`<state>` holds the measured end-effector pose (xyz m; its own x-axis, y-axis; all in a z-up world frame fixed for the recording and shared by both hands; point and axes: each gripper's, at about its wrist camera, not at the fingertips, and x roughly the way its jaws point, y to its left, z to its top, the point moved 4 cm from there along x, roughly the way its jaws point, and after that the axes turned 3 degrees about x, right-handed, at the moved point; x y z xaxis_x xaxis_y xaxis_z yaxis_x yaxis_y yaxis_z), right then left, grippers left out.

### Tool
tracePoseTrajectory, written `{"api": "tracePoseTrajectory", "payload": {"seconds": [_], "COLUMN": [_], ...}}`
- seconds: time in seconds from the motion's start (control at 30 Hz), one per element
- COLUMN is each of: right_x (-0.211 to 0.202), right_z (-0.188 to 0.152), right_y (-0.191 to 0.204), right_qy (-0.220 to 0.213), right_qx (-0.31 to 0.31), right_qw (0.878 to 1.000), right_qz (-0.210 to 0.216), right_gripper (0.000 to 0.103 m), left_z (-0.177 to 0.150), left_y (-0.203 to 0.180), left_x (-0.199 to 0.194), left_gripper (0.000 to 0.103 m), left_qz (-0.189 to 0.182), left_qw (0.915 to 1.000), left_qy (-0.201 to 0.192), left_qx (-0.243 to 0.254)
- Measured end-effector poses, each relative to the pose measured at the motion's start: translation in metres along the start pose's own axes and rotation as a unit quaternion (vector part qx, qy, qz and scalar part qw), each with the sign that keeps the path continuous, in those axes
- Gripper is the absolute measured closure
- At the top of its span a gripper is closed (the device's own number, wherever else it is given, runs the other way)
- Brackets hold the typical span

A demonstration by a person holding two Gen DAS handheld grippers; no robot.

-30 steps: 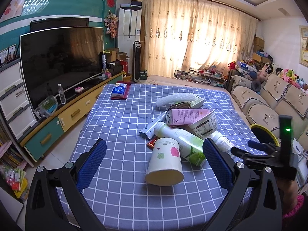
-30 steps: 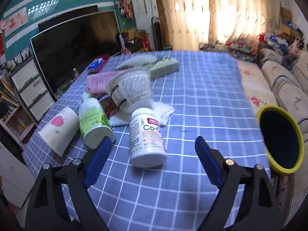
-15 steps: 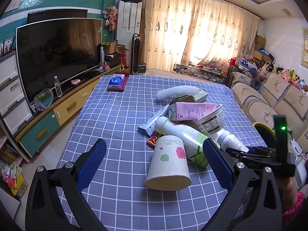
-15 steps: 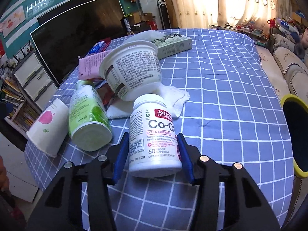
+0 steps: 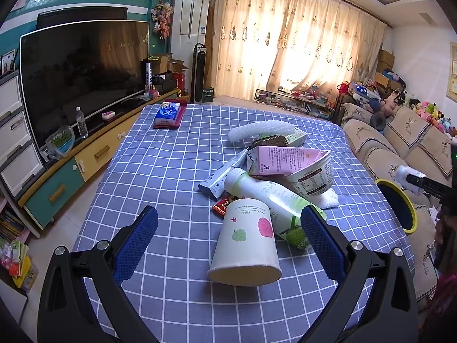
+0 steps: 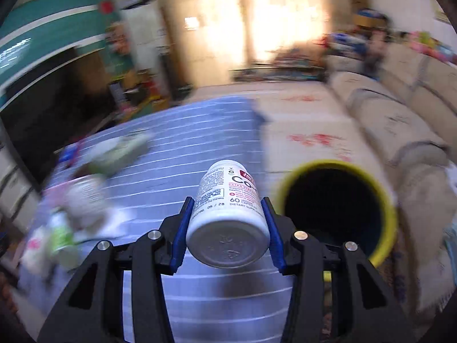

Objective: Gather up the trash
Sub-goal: 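Carry the bottle over the yellow-rimmed bin and open the right gripper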

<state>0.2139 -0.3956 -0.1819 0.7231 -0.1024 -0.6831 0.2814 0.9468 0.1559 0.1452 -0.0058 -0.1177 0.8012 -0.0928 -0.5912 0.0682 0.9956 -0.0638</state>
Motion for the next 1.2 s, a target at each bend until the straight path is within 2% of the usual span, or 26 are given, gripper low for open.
{"api": "tracePoseTrajectory", "payload": {"seconds": [0.1,0.23,0.37,0.53,0.73,0.9,1.2], "right_x": [0.039,0.094,0.141,0.171,0.185,0.178,0.18], "right_z": [-0.003,-0.014,-0.025,-0.037,-0.045,-0.049,-0.04], "right_y": [-0.042,-0.079,-0.098,-0.105,-0.114,-0.116,-0.123], "right_qy": [0.049,0.123,0.185,0.231,0.243,0.243,0.235], "right_qx": [0.025,0.041,0.044,0.037,0.042,0.038,0.038], "right_qw": [0.997,0.988,0.976,0.964,0.959,0.959,0.961], "right_qz": [-0.049,-0.089,-0.111,-0.128,-0.138,-0.143,-0.138], "right_gripper": [0.058,0.058,0.058,0.058,0.058,0.057,0.048], "left_z": [0.0,0.0,0.0,-0.002,-0.006,-0.01,-0.017], "left_y": [-0.003,-0.009,-0.015,-0.02,-0.024,-0.025,-0.03], "left_x": [0.001,0.002,0.005,0.009,0.018,0.025,0.041], "left_gripper": [0.004,0.004,0.004,0.004,0.004,0.004,0.004], "left_qz": [0.0,0.0,-0.001,-0.001,-0.006,-0.013,-0.019], "left_qw": [1.0,1.0,0.9999,0.9997,0.9993,0.9991,0.9982], "left_qy": [0.001,0.001,0.005,0.011,0.023,0.03,0.05], "left_qx": [0.002,0.009,0.016,0.023,0.028,0.025,0.028]}}
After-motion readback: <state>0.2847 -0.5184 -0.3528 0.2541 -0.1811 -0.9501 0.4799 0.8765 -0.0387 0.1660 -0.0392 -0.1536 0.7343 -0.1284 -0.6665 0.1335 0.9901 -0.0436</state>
